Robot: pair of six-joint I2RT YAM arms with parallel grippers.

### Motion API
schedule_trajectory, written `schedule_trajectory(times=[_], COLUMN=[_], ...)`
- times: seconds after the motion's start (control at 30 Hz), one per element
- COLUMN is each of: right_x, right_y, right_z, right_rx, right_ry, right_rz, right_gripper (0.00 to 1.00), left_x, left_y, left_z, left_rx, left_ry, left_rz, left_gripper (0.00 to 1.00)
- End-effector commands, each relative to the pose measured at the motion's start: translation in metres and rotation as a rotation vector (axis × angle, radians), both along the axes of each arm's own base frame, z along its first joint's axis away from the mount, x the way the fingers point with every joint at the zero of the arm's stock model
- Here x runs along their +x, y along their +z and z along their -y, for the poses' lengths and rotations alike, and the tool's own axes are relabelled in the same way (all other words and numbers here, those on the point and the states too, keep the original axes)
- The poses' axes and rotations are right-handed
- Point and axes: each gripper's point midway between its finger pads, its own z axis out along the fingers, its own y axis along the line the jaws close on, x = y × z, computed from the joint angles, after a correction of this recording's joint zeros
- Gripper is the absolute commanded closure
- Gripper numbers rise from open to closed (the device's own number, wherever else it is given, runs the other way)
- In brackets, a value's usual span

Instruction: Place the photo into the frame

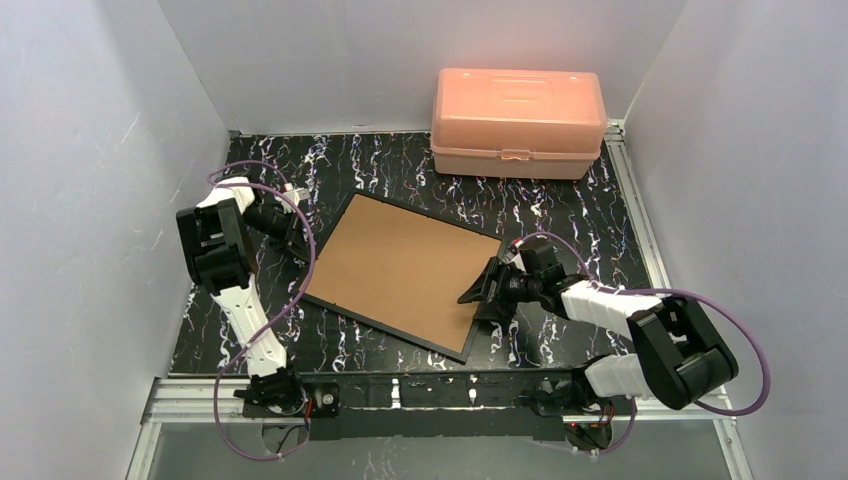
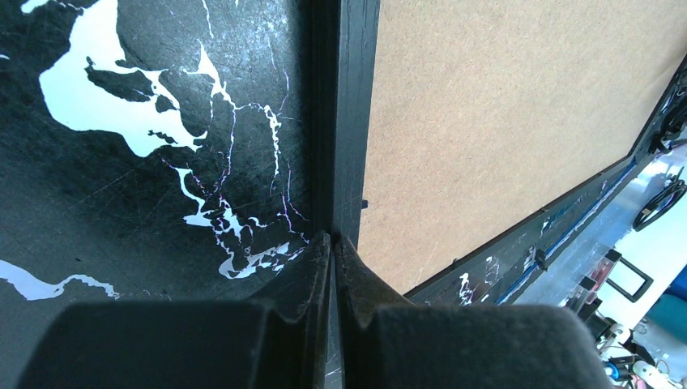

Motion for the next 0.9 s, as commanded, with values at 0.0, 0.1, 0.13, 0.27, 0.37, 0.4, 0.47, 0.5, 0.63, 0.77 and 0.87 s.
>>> schedule_trajectory(times=[0.0, 0.1, 0.13, 0.27, 0.37, 0.4, 0.47, 0.5, 0.63, 0.77, 0.87], right_x=[-0.006, -0.006, -0.006, -0.005, -0.004, -0.003, -0.002, -0.002, 0.001, 0.017, 0.033], right_y=[-0.012, -0.015, -0.016, -0.020, -0.023, -0.024, -0.025, -0.025, -0.026, -0.010, 0.018], right_z=[0.002, 0.001, 0.000, -0.002, -0.001, 0.000, 0.001, 0.002, 0.001, -0.011, -0.018], right_rx=[-0.019, -0.026, -0.028, -0.044, -0.061, -0.070, -0.086, -0.097, -0.113, -0.083, -0.095], right_ry=[0.006, 0.004, 0.005, 0.007, 0.004, 0.002, 0.001, 0.003, 0.009, 0.041, 0.093], right_rz=[-0.016, -0.017, -0.018, -0.019, -0.014, -0.015, -0.009, -0.005, 0.008, 0.063, 0.135], right_gripper=[0.28, 0.28, 0.28, 0.28, 0.29, 0.29, 0.29, 0.29, 0.29, 0.29, 0.23], left_x=[-0.021, -0.022, -0.022, -0.023, -0.024, -0.024, -0.023, -0.023, -0.023, -0.025, -0.026], left_y=[-0.012, -0.012, -0.011, -0.012, -0.012, -0.011, -0.011, -0.010, -0.011, -0.011, -0.008], left_z=[-0.001, -0.001, 0.000, 0.001, 0.001, 0.001, 0.001, 0.001, 0.003, 0.003, 0.002], left_rx=[0.044, 0.039, 0.038, 0.033, 0.031, 0.032, 0.031, 0.031, 0.020, 0.020, 0.024], left_ry=[-0.055, -0.053, -0.054, -0.057, -0.058, -0.058, -0.060, -0.059, -0.057, -0.059, -0.070], left_rz=[-0.062, -0.065, -0.065, -0.067, -0.066, -0.064, -0.061, -0.059, -0.065, -0.070, -0.068], left_gripper=[1.00, 1.00, 1.00, 1.00, 1.00, 1.00, 1.00, 1.00, 1.00, 1.00, 1.00])
